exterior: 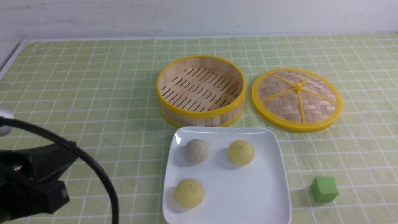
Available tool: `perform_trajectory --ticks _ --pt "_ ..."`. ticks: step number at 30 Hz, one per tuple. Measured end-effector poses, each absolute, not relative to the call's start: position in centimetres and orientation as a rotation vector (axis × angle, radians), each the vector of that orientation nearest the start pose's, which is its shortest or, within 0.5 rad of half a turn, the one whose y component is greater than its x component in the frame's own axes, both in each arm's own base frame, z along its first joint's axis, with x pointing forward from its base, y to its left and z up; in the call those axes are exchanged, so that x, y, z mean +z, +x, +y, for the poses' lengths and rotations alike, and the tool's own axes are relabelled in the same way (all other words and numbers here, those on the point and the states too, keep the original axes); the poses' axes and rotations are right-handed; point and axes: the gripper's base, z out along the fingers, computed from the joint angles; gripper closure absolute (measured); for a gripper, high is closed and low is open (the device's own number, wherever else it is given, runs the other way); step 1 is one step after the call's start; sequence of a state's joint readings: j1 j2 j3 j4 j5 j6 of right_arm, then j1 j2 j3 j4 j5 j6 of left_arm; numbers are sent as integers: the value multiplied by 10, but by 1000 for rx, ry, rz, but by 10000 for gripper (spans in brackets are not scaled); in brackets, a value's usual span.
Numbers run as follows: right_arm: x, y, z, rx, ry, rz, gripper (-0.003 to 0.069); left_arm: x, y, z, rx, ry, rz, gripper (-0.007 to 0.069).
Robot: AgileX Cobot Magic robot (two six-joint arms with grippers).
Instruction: Put the steamed buns into the plate on the green tablecloth.
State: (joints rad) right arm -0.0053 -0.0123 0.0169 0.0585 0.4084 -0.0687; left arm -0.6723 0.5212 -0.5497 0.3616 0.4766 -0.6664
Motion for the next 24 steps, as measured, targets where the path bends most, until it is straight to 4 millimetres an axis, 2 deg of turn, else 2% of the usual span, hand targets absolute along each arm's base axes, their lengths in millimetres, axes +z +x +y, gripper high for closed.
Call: perform_trajectory --ticks 6,10,15,19,21,24 --pt "172 51 2 8 -25 1896 543 318 92 -54 -521 207 1929 585" --pt "172 51 2 9 -24 1896 538 306 93 -55 -514 224 1940 583" --pt "172 51 2 11 -22 1896 532 268 89 -44 -433 230 1936 575" --pt "172 51 2 11 -22 1896 528 240 82 -25 -294 160 1920 573" --pt "172 51 2 11 -22 1896 526 234 78 -21 -260 146 1904 571" --pt "172 51 2 11 -22 1896 522 214 65 -9 -180 40 1847 570"
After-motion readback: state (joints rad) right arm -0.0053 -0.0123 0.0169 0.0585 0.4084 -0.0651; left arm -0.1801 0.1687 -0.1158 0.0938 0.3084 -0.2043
